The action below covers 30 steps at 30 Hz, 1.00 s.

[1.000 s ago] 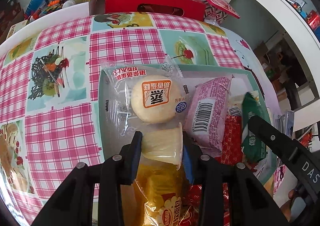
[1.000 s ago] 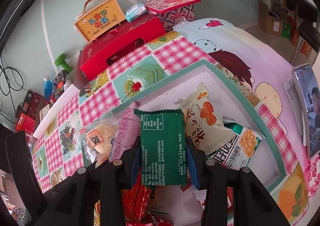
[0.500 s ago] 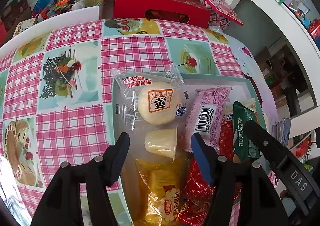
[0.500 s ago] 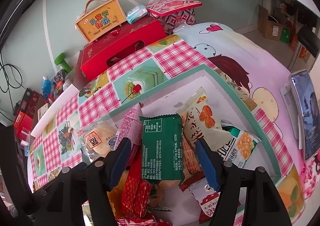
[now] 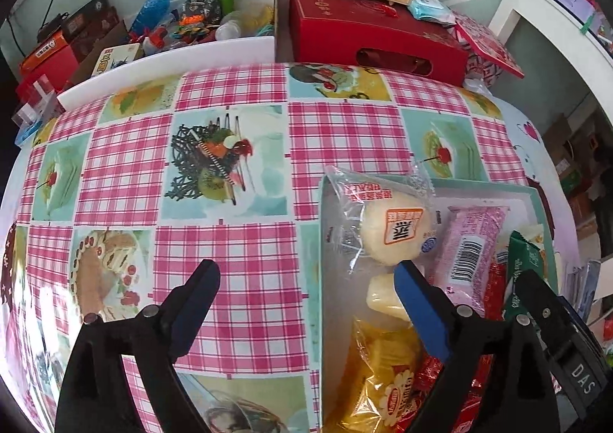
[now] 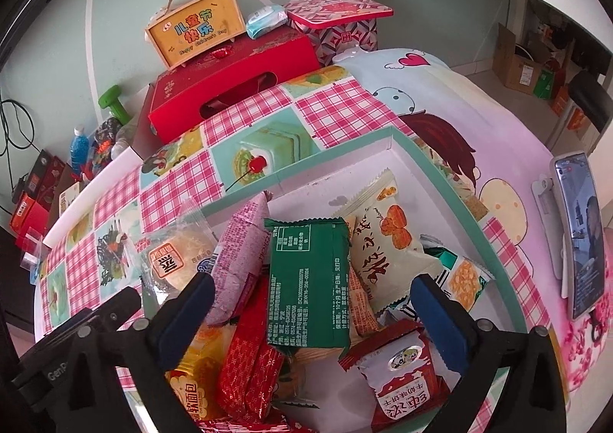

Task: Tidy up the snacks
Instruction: 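Withdraw both open tools from the tray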

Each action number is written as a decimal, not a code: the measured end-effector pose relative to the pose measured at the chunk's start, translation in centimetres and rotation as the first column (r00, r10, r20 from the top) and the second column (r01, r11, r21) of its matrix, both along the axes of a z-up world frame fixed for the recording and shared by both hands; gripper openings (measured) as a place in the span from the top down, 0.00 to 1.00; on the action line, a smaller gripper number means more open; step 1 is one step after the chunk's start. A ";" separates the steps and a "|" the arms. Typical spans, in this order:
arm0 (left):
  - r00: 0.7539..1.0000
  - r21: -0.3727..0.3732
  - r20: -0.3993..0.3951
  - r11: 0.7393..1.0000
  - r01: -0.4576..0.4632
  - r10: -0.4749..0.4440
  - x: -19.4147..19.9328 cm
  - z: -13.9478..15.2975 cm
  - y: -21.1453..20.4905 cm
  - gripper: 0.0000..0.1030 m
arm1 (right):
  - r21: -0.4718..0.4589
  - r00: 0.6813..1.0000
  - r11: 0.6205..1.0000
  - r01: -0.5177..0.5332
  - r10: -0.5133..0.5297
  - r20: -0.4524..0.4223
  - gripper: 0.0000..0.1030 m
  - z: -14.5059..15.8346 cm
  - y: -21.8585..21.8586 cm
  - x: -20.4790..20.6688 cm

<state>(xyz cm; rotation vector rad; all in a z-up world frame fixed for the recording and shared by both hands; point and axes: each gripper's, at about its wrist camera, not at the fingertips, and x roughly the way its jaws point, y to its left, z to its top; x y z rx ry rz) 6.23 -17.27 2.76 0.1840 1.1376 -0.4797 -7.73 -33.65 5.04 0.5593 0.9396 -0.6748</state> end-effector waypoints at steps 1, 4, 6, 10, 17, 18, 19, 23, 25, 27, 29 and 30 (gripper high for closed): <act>1.000 0.004 0.002 1.000 -0.011 0.011 0.1 -0.1 0.1 0.05 | 0.002 1.000 1.000 -0.003 0.003 -0.001 0.00 -0.1 0.0 0.1; 1.000 0.029 0.009 0.999 -0.028 0.028 0.3 -0.4 0.3 0.01 | 0.004 1.000 1.000 -0.010 0.010 -0.014 0.00 -0.3 0.1 0.3; 1.000 0.045 0.015 0.999 -0.028 0.027 0.3 -0.5 0.2 0.01 | 0.001 1.000 1.000 -0.012 0.012 -0.020 0.00 -0.4 0.1 0.3; 1.000 0.063 0.016 0.998 -0.023 0.022 0.3 -0.4 0.2 0.01 | -0.005 1.000 1.000 -0.013 0.013 -0.025 0.00 -0.4 0.2 0.4; 0.998 0.116 0.023 0.992 -0.052 0.050 -0.2 -0.3 1.0 0.01 | -0.014 0.999 0.999 -0.031 0.030 -0.035 0.00 -0.3 0.7 0.6; 0.998 0.127 0.036 0.990 -0.059 0.055 -0.4 -0.2 1.2 0.01 | -0.017 0.999 0.999 -0.035 0.034 -0.036 0.00 -0.2 0.8 0.6; 0.997 0.136 0.050 0.988 -0.067 0.060 -0.5 0.0 1.3 0.01 | -0.020 0.999 0.999 -0.038 0.038 -0.036 0.00 -0.2 1.0 0.6; 0.995 0.153 0.055 0.984 -0.096 0.089 -1.0 0.2 2.4 0.01 | -0.031 0.997 0.998 -0.058 0.056 -0.044 0.00 0.0 1.9 0.8; 0.994 0.152 0.052 0.983 -0.104 0.097 -1.4 0.2 2.9 0.01 | -0.036 0.997 0.997 -0.073 0.071 -0.042 0.00 0.1 2.4 0.9; 0.993 0.156 0.055 0.981 -0.114 0.106 -1.7 0.2 3.5 0.01 | -0.044 0.995 0.995 -0.091 0.090 -0.035 0.00 0.4 3.0 1.0; 0.992 0.161 0.055 0.980 -0.118 0.110 -2.1 0.2 4.2 0.01 | -0.055 0.994 0.993 -0.105 0.104 -0.027 0.00 0.7 3.6 0.9; 0.992 0.164 0.053 0.979 -0.118 0.110 -2.2 0.2 4.5 0.01 | -0.061 0.994 0.992 -0.109 0.108 -0.022 0.00 0.8 3.9 0.9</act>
